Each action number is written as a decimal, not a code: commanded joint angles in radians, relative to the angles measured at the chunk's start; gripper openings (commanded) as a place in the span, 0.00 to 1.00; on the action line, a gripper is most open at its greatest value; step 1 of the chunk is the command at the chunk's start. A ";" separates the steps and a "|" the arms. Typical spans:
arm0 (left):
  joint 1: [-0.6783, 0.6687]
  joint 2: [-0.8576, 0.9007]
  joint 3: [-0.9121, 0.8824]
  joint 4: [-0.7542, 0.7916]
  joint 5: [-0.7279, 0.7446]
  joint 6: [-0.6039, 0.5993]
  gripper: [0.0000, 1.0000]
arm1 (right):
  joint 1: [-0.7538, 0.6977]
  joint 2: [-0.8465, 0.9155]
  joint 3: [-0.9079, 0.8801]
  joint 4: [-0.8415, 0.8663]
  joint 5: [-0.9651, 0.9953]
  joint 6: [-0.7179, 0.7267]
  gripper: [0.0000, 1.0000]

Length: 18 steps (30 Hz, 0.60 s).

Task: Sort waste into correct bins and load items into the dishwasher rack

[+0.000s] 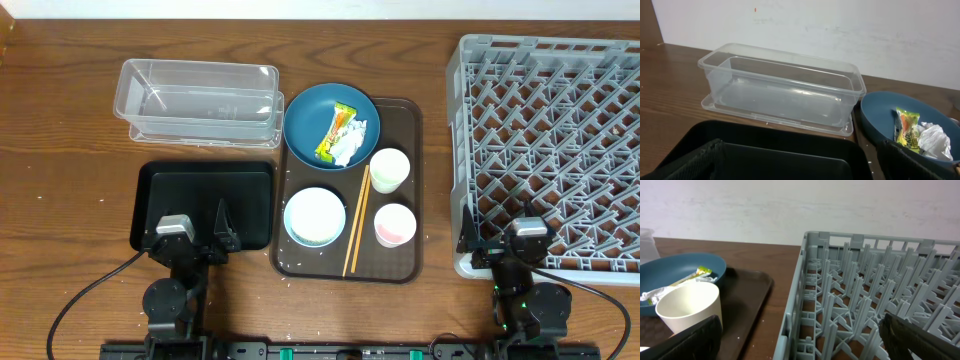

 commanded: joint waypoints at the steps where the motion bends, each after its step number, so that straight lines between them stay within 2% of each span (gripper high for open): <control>1: 0.007 -0.008 -0.010 -0.045 -0.008 0.017 0.98 | -0.003 -0.005 -0.002 -0.003 -0.003 -0.008 0.99; 18: 0.007 -0.008 -0.010 -0.045 -0.008 0.017 0.98 | -0.003 -0.005 -0.002 -0.003 -0.003 -0.008 0.99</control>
